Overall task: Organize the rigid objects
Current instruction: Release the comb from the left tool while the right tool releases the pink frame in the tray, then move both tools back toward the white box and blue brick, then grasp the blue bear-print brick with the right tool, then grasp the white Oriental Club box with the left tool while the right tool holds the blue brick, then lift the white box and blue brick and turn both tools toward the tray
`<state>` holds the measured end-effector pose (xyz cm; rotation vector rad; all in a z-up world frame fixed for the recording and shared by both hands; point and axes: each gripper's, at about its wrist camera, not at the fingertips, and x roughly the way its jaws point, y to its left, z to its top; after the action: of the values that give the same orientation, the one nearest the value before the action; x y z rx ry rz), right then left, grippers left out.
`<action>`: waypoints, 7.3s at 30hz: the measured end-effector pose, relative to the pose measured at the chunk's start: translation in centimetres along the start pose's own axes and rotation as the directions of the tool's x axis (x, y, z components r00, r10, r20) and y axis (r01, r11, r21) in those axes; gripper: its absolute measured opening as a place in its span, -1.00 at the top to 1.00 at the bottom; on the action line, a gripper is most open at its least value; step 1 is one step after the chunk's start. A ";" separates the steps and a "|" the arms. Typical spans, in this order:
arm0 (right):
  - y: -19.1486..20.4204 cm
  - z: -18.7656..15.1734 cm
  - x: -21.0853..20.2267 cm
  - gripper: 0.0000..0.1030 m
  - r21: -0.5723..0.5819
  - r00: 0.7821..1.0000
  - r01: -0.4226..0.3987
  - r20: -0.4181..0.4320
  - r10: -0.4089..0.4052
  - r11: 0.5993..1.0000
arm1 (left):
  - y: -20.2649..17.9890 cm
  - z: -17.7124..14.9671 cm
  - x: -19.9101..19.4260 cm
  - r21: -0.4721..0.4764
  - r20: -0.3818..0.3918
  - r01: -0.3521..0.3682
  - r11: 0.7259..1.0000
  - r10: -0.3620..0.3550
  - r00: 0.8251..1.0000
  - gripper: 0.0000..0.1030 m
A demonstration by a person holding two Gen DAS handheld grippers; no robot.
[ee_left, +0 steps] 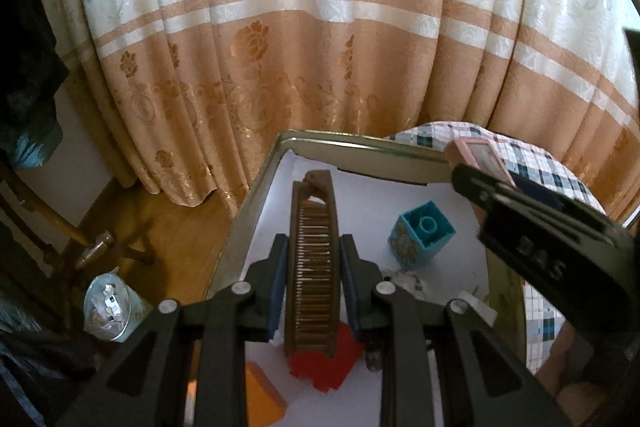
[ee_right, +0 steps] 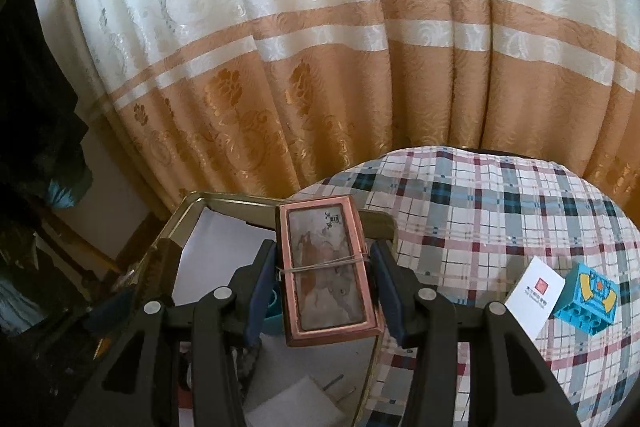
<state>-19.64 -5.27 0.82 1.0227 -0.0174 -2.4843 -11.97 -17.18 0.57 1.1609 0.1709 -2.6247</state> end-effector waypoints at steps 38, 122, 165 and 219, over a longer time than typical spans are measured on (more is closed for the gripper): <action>-6.0 -4.9 -8.6 -0.50 0.147 0.956 0.044 0.280 -0.084 0.988 | -2.6 -4.6 -2.1 -0.014 -0.023 -0.026 1.000 0.025 0.999 -0.98; -21.7 -6.7 -6.3 -0.50 0.127 0.977 0.200 0.054 -0.208 0.971 | -21.6 -9.2 -1.2 0.264 -0.009 0.099 0.959 -0.100 0.995 -0.98; -23.8 -7.1 -7.9 -0.07 0.218 0.952 0.271 0.082 -0.294 0.938 | -22.6 -7.0 -0.8 0.279 0.014 0.100 0.955 -0.108 0.994 -0.98; -24.0 -7.8 -8.9 -0.08 0.278 0.914 0.348 0.110 -0.390 0.895 | -21.8 -6.3 0.9 0.213 0.020 0.151 0.965 -0.159 0.987 0.21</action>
<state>-18.51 21.12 -3.22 0.9935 -0.2154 -2.9733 -14.36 4.84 -4.37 1.2080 -0.0275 -2.8571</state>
